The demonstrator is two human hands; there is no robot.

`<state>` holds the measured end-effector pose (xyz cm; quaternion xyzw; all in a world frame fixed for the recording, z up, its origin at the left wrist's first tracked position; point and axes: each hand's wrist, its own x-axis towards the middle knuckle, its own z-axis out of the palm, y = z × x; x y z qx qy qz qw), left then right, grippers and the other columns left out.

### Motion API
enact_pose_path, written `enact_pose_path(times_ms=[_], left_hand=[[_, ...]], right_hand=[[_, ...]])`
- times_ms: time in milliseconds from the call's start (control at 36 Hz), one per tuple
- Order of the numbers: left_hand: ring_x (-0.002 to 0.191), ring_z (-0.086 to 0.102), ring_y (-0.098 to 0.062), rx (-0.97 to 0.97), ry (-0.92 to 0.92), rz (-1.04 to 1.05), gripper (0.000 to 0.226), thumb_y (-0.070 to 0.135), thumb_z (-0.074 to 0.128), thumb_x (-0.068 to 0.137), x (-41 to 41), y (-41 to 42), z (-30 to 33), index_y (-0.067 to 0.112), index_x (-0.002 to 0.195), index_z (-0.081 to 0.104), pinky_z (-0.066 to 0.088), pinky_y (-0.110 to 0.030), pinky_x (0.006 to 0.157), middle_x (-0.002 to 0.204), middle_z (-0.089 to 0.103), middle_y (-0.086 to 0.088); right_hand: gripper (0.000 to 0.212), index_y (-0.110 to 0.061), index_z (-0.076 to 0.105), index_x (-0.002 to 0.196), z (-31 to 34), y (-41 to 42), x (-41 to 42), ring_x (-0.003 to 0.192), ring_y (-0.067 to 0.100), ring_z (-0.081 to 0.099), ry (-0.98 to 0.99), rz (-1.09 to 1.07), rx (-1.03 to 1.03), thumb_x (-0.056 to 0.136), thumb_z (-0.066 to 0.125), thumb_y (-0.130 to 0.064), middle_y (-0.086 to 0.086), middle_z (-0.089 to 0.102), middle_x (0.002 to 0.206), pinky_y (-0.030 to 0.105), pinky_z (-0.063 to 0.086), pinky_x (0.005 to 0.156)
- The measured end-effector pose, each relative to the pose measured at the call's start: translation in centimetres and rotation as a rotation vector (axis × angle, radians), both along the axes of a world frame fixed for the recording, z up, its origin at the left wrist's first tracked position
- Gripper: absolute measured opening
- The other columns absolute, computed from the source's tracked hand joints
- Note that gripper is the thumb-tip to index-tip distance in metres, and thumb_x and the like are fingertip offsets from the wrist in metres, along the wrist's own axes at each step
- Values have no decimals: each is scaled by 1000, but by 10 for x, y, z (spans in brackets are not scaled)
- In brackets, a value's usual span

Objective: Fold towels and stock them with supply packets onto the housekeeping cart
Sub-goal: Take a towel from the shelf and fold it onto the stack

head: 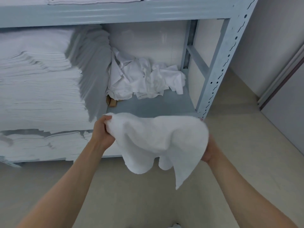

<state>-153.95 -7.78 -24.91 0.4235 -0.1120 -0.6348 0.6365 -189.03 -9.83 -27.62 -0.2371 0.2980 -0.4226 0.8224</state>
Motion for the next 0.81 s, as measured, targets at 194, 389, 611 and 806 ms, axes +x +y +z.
enact_pose_path(times_ms=[194, 389, 611, 806], left_hand=[[108, 70, -31, 91, 79, -62, 36, 33, 55, 100, -20, 1, -11, 6, 117, 71, 55, -45, 95, 117, 72, -14], [89, 73, -35, 222, -69, -156, 31, 4, 40, 99, -9, -3, -5, -3, 121, 61, 62, -46, 73, 104, 72, -22], [91, 67, -30, 204, -198, -37, 26, -4, 54, 80, -2, -12, 4, 3, 104, 63, 57, -41, 81, 103, 68, -14], [78, 65, -18, 260, -354, 101, 12, 17, 73, 88, 3, -25, 0, 10, 95, 65, 55, -31, 71, 91, 68, -6]], right_hand=[[40, -4, 65, 123, -3, -14, 29, 83, 29, 71, 333, -44, 191, 86, 61, -20, 15, 73, 99, 35, 56, 79], [44, -2, 74, 111, 14, -26, -8, 98, 32, 70, 238, 32, 36, 69, 67, -12, 18, 71, 111, 40, 58, 84], [6, -9, 67, 88, 2, -49, -30, 77, 24, 66, 550, -96, 202, 88, 62, -12, 10, 68, 88, 34, 54, 76], [10, -9, 58, 89, -25, -64, -75, 82, 24, 50, 874, -268, 292, 86, 53, -1, 11, 52, 92, 37, 43, 74]])
